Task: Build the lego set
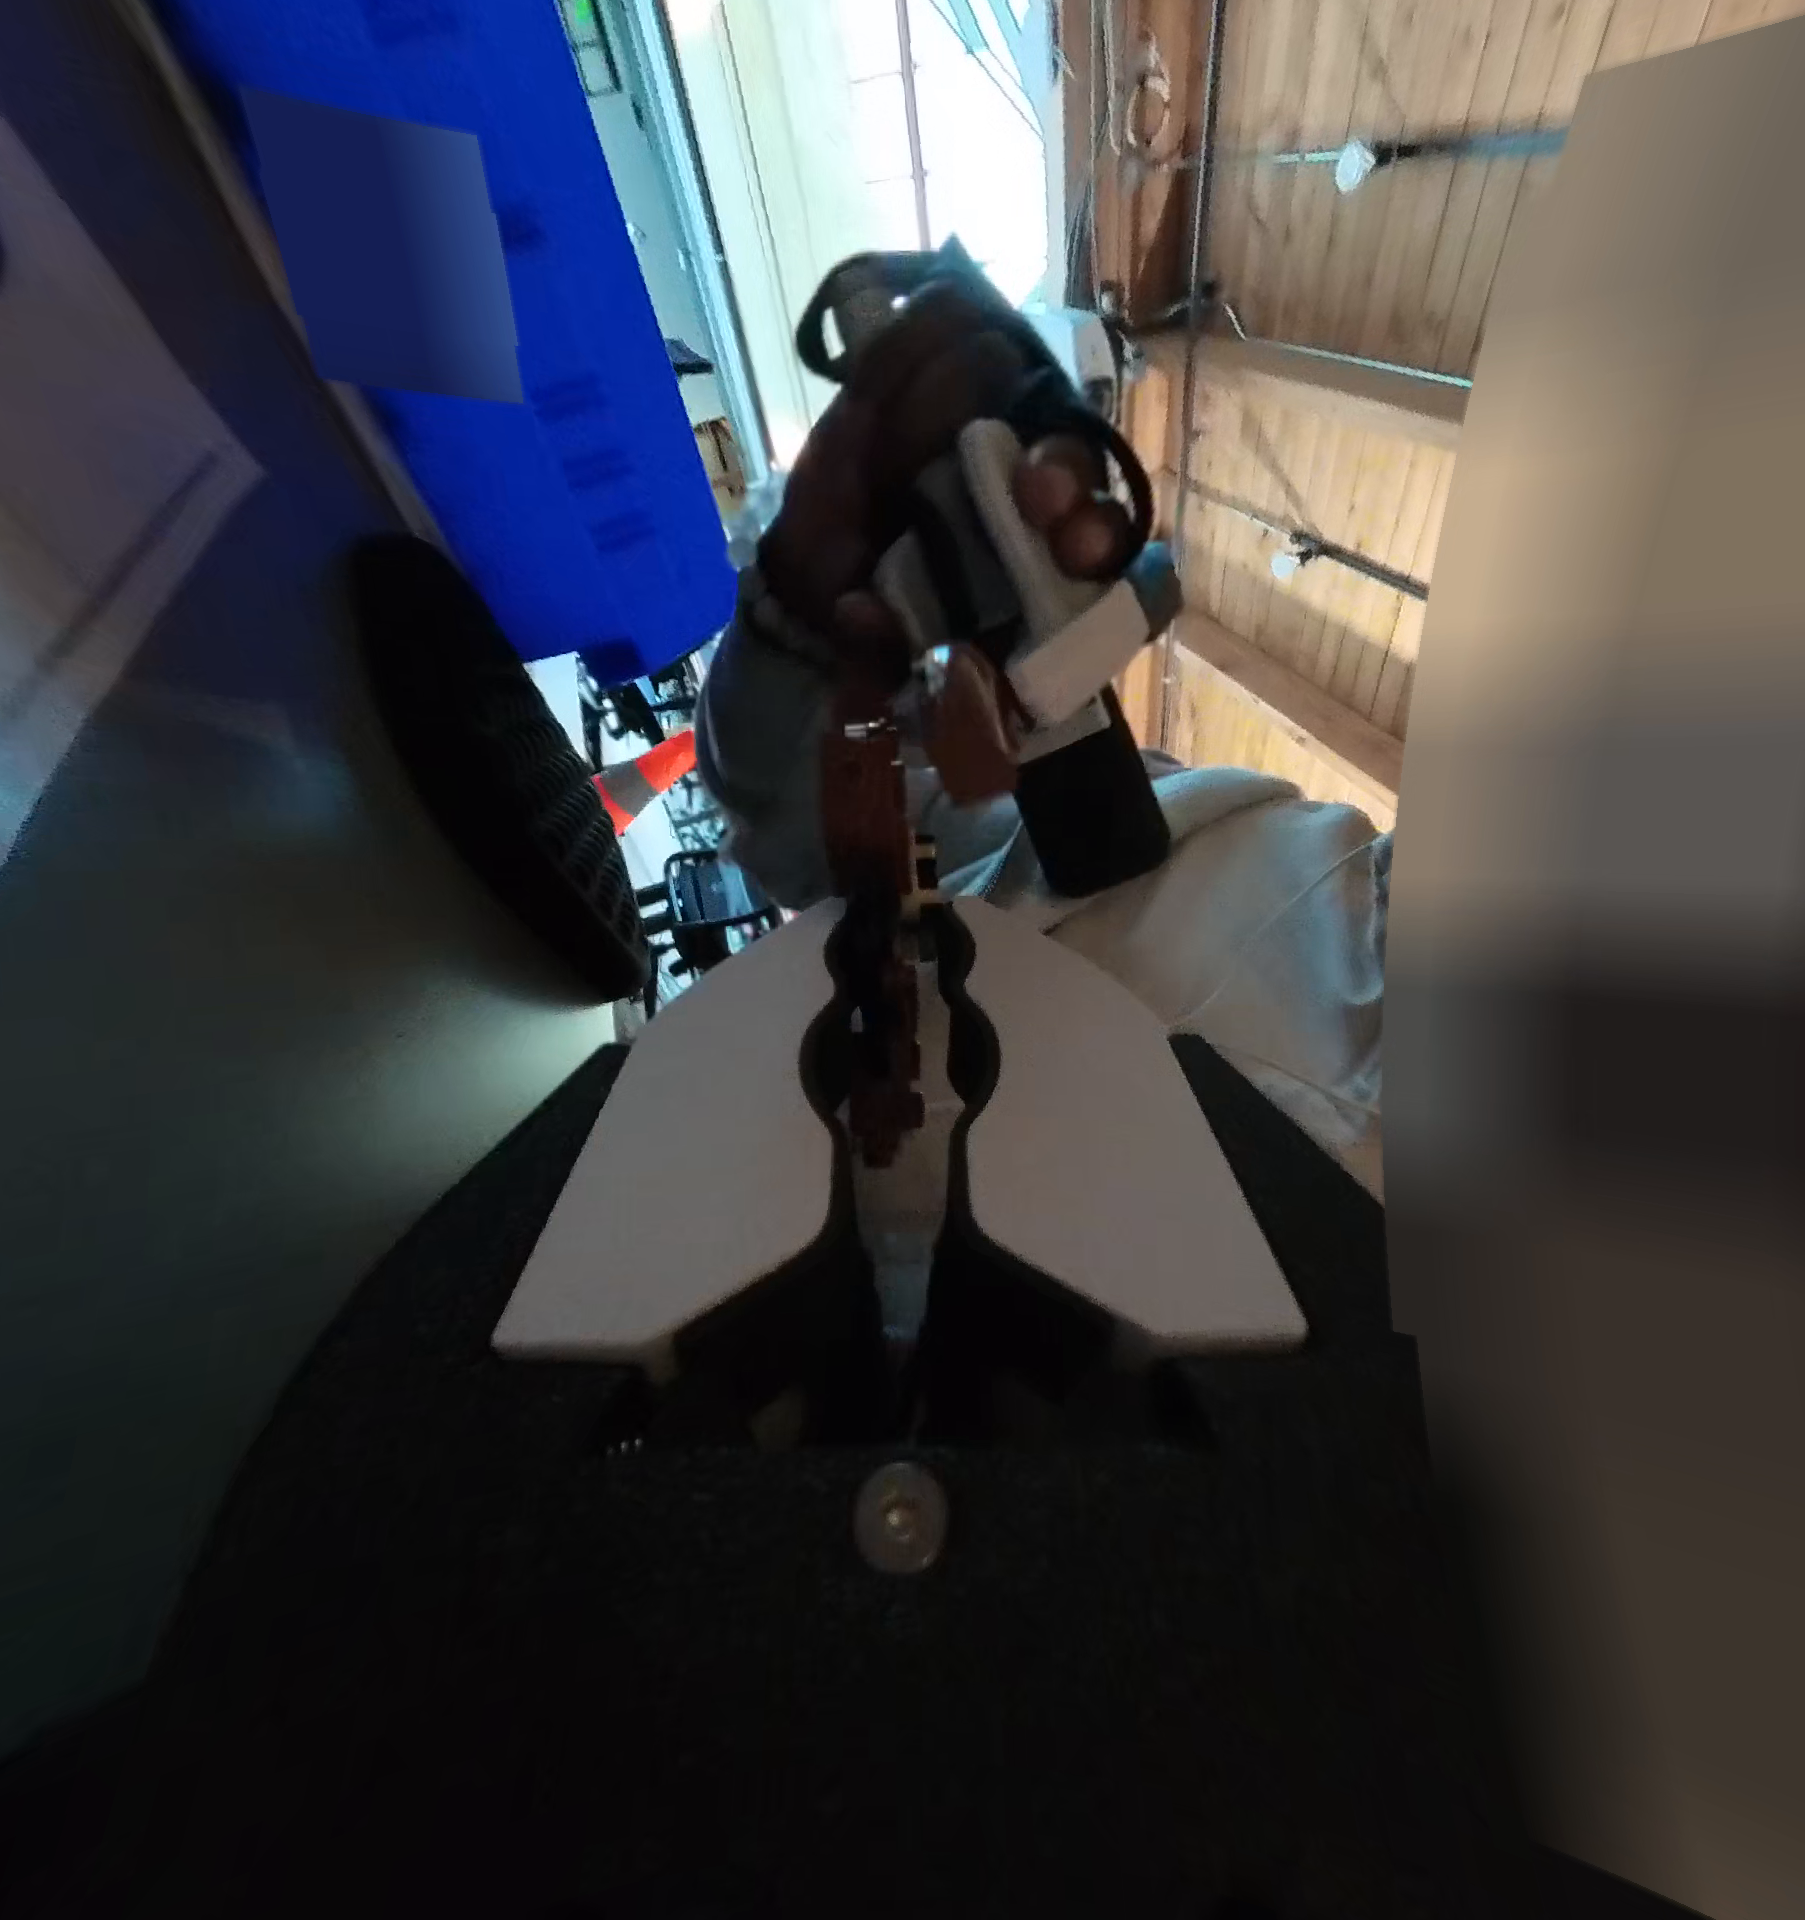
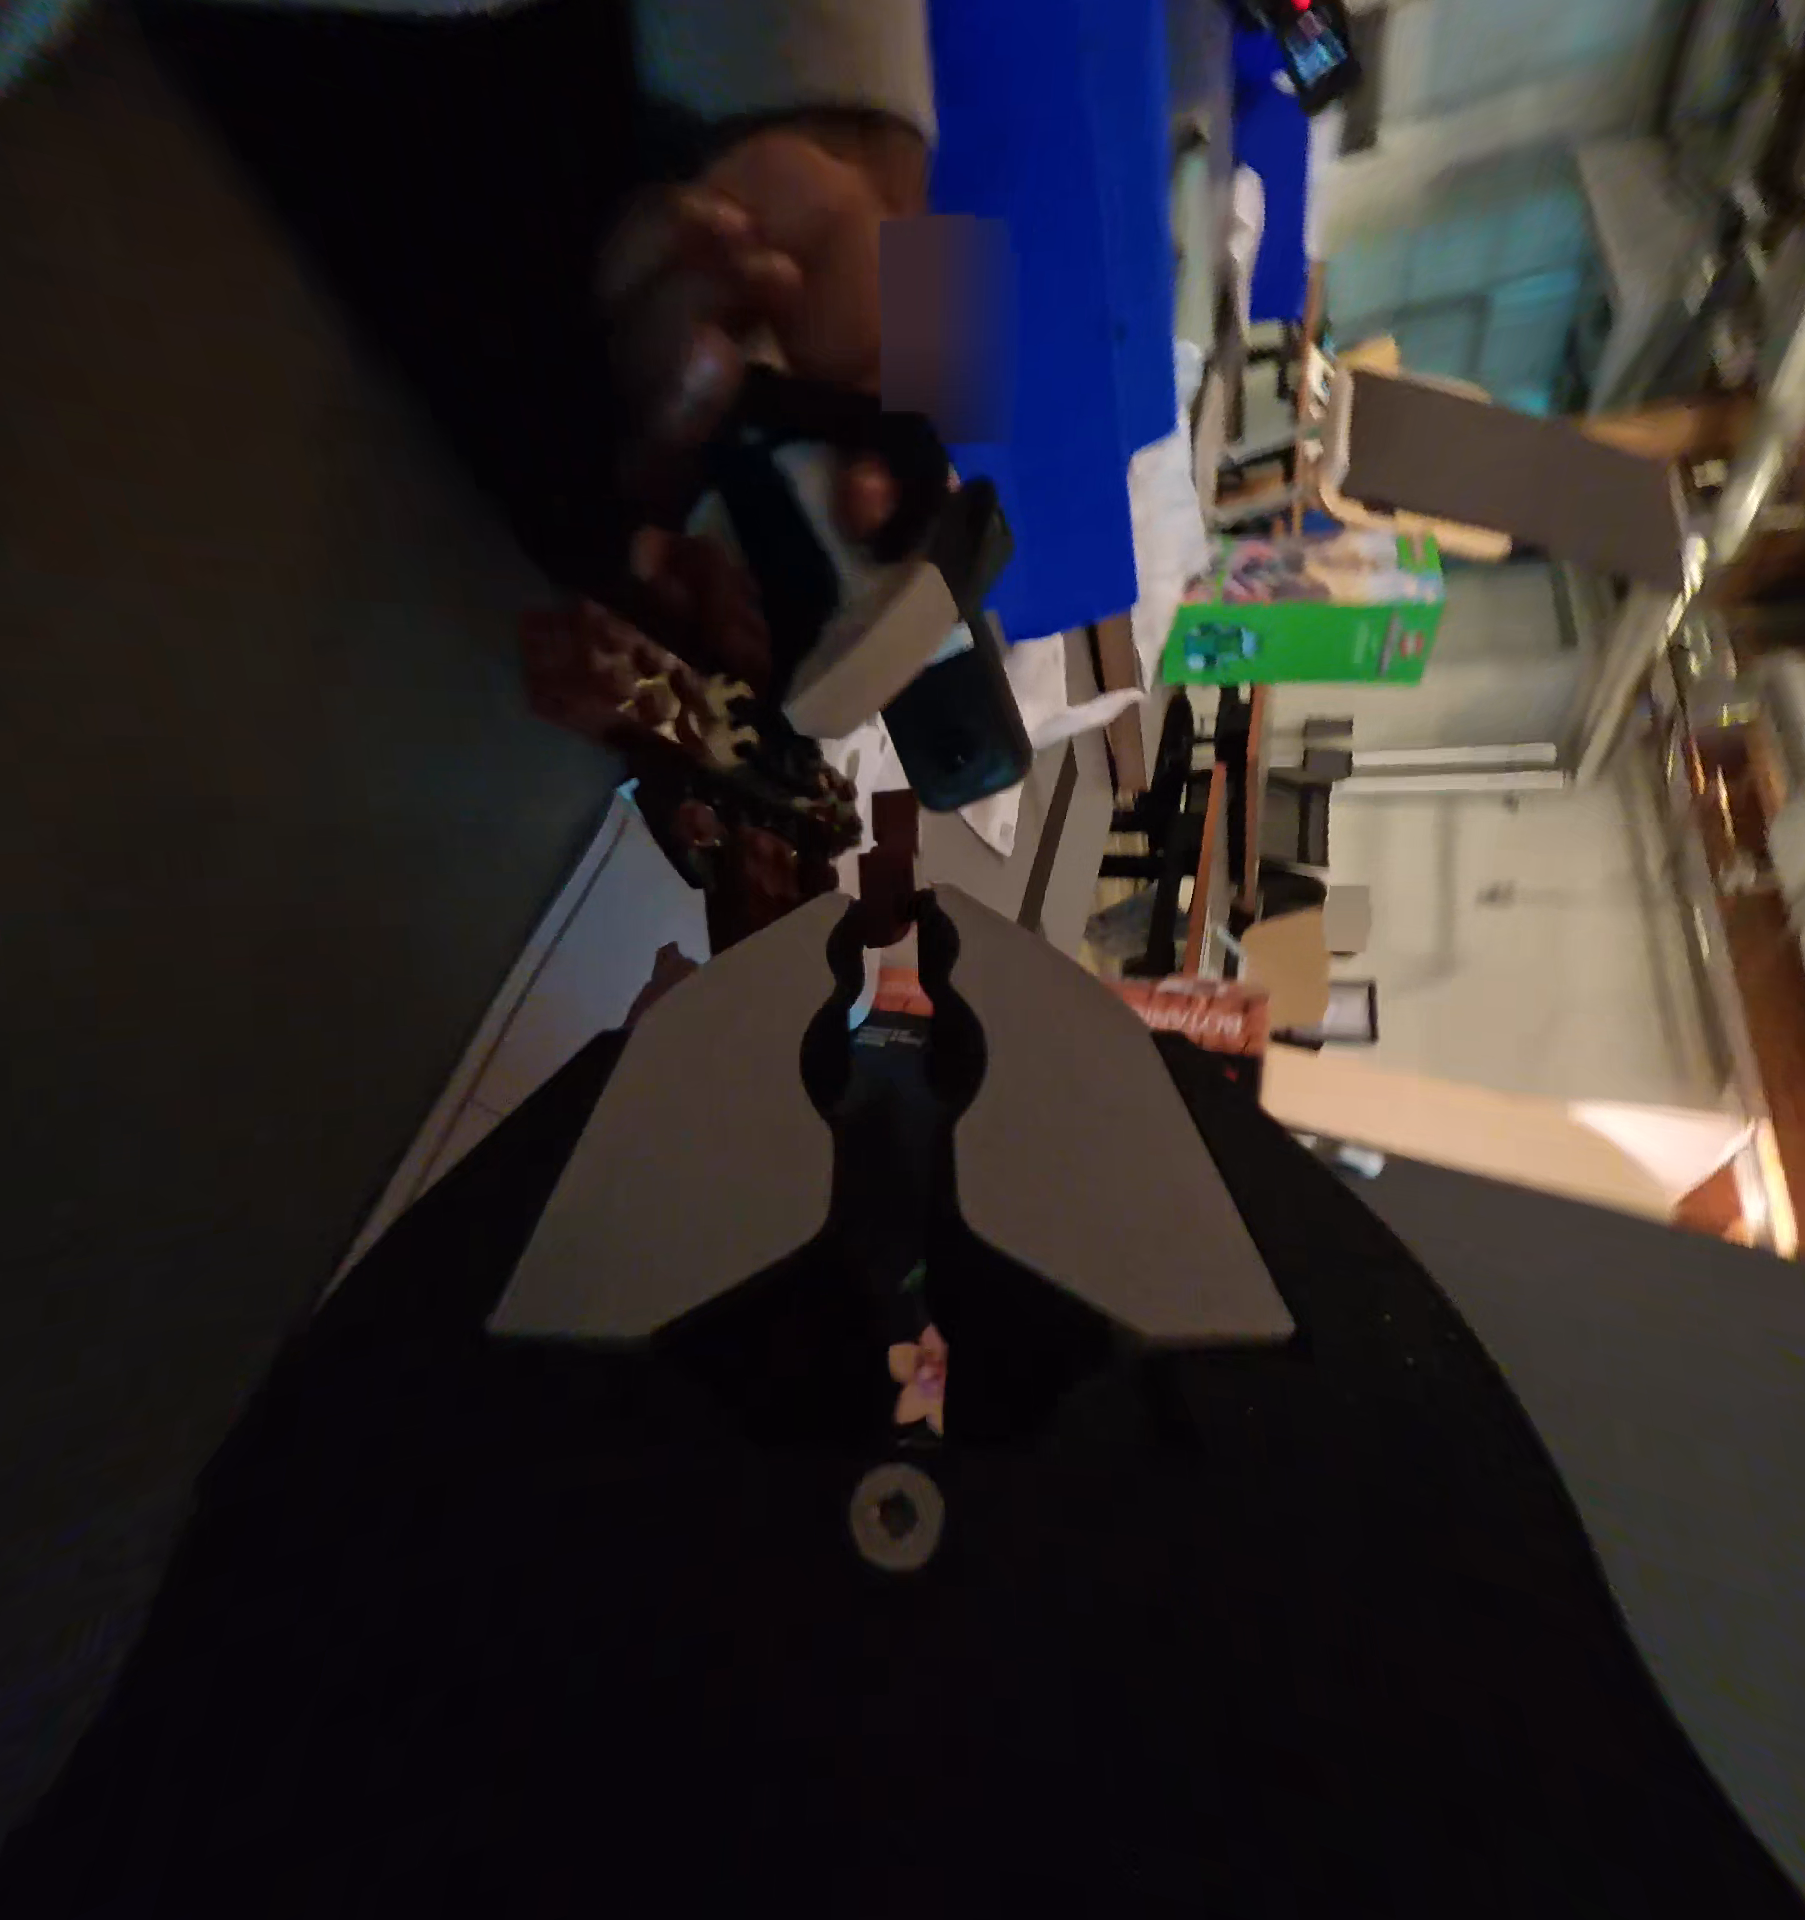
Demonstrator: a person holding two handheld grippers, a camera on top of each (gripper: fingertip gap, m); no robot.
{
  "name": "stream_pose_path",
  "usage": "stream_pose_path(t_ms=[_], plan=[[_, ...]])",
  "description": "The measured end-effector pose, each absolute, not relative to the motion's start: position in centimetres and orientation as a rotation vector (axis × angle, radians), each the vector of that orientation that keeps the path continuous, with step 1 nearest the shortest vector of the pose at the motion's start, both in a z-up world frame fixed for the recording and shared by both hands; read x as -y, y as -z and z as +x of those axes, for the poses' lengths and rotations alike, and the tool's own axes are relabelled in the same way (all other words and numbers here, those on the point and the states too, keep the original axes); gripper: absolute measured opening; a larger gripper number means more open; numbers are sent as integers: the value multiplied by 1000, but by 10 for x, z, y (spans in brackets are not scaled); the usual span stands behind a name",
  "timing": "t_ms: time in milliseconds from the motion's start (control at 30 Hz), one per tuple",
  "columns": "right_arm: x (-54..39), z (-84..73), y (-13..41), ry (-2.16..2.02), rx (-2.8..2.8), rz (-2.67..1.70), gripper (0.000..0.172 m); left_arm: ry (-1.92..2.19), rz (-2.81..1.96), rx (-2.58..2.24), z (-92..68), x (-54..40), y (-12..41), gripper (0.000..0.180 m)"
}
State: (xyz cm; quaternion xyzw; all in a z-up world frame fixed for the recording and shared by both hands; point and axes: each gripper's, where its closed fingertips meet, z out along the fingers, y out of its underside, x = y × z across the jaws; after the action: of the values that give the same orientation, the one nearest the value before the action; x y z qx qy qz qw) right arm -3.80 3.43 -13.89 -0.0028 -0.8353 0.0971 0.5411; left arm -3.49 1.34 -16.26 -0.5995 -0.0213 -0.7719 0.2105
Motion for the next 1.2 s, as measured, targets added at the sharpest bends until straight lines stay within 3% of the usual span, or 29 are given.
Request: stream_pose_path(t_ms=[367,467,567,733,833,867,967,1133,1200], plan=[[-35,-35,146,-196,2093,23,11,2130,-1652,112,-39,-18,163,13],[-34,-31,145,-214,2120,-6,30,2131,-1663,132,-40,-20,165,13],[-38,-28,149,-252,2189,-90,38,2143,-1646,137,-40,-20,163,13],[-61,-18,169,-700,2295,-749,59,2074,-1659,209,-45,-28,168,13],[-61,-22,152,-1283,2054,-1241,57,1954,-1706,236,-45,-33,174,13],[-65,-29,147,-1429,1912,-1402,48,1919,-1717,238,-45,-35,175,13],[-64,-47,138,-1697,1575,-1628,41,1822,-1770,227,-44,-37,180,13],[-56,-64,186,-1312,1749,-1636,50,1689,-1870,199,-41,-41,191,13],[-53,-69,186,-1356,1732,-1651,48,1641,-1930,169,-39,-40,198,13]])
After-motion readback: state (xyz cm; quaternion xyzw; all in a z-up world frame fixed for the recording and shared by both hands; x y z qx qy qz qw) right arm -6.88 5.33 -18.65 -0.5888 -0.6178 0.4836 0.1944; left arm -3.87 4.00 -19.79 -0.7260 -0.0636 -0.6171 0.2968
